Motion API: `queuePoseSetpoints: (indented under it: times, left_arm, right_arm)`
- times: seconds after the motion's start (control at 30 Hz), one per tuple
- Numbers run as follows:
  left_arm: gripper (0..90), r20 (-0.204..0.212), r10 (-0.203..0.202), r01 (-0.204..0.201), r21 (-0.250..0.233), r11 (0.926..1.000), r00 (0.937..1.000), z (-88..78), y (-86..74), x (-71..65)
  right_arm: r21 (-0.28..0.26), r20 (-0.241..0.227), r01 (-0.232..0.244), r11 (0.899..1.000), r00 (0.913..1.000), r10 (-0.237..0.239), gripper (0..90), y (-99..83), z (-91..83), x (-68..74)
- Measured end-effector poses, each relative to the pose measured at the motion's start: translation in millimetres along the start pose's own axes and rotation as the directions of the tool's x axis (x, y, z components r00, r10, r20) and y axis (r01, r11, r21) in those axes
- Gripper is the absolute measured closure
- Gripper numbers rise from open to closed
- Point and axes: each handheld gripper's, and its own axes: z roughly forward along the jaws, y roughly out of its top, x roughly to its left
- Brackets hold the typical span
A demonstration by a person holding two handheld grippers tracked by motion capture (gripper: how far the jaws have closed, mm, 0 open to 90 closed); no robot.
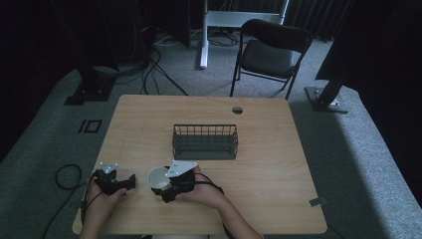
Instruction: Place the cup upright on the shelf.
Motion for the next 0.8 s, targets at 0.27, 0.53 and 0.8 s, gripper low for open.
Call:
queuePoseSetpoints:
  times: [0.27, 0.53, 0.8]
  left_arm:
    - [1.3, 0.0, 0.0, 0.0, 0.0, 1.0, 1.0, 0.0, 0.0, 0.0]
    - [1.3, 0.0, 0.0, 0.0, 0.0, 1.0, 1.0, 0.0, 0.0, 0.0]
    - [1.3, 0.0, -0.001, 0.001, 0.0, 1.0, 1.0, 0.0, 0.0, -0.1]
  right_arm:
    - [-0.008, -0.001, -0.047, 0.999, 0.9989, 0.047, 19.4, 8.1, -7.8, -3.1]
    - [-0.039, 0.007, -0.047, 0.998, 0.9989, 0.047, 19.5, 19.4, -20.0, -6.9]
    - [-0.073, 0.022, -0.047, 0.996, 0.9986, 0.049, 19.5, 33.3, -34.9, -13.2]
